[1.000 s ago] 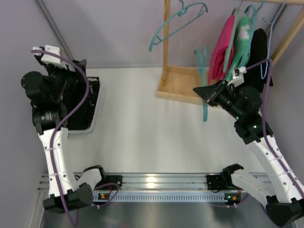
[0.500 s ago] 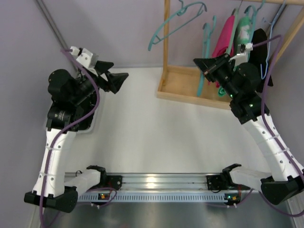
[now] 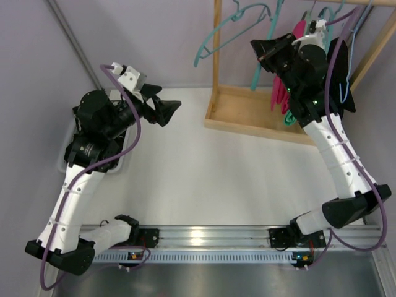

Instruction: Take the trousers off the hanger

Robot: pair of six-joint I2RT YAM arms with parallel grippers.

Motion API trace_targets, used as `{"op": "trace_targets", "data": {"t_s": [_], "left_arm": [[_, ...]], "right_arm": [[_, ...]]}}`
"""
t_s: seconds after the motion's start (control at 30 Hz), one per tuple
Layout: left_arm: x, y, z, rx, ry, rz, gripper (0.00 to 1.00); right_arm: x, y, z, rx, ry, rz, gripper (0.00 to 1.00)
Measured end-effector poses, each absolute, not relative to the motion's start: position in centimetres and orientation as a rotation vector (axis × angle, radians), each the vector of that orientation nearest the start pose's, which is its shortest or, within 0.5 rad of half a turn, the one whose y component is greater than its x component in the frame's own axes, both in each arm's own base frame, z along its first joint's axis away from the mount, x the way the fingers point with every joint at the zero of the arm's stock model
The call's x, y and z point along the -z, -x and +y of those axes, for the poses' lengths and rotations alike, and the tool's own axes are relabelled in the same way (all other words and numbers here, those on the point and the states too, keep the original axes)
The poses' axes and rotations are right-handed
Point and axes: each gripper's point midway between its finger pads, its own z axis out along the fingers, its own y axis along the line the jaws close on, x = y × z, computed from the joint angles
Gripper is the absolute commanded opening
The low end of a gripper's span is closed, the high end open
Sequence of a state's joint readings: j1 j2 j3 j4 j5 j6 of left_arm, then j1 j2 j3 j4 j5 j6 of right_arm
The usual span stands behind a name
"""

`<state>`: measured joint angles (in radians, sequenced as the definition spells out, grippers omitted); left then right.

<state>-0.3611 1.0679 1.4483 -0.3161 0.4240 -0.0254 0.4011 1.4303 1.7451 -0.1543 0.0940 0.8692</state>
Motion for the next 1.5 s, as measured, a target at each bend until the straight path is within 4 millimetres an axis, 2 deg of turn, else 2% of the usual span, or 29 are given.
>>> {"op": "trace_targets", "data": {"t_s": [0.23, 0.43, 0.63, 0.8, 1.03, 1.23, 1.5], "left_arm": [[-47.4, -27.7, -17.9, 0.608, -0.574, 1.4, 0.85], [-47.5, -27.1, -17.7, 0.606, -0.572, 1.39, 0.85], [-46.6, -27.3, -17.7, 0.605, -0.571, 1.409, 0.85], [-45.6, -27.2, -17.5, 0.599, -0.564, 1.43, 0.85], [-45.9, -26.3, -16.9, 0.589, -0.552, 1.413, 0.85], [-45.8, -26.3, -16.8, 0.584, -0.547, 1.415, 0.85], [-45.7, -26.5, -16.6, 0.572, -0.537, 1.418, 0.85]], "right_arm": [[-51.3, -45.2, 19.5, -0.901, -0.453, 1.436, 0.0], [-52.0, -47.3, 19.3, -0.854, -0.48, 1.411, 0.0], [-50.6, -49.3, 19.5, -0.813, -0.492, 1.425, 0.0], [-49.1, -50.3, 19.9, -0.794, -0.497, 1.452, 0.0], [-47.2, -51.6, 20.5, -0.775, -0.492, 1.486, 0.0], [-47.6, -51.3, 21.6, -0.799, -0.467, 1.476, 0.0], [-46.9, -51.3, 23.1, -0.814, -0.441, 1.492, 0.0]]}}
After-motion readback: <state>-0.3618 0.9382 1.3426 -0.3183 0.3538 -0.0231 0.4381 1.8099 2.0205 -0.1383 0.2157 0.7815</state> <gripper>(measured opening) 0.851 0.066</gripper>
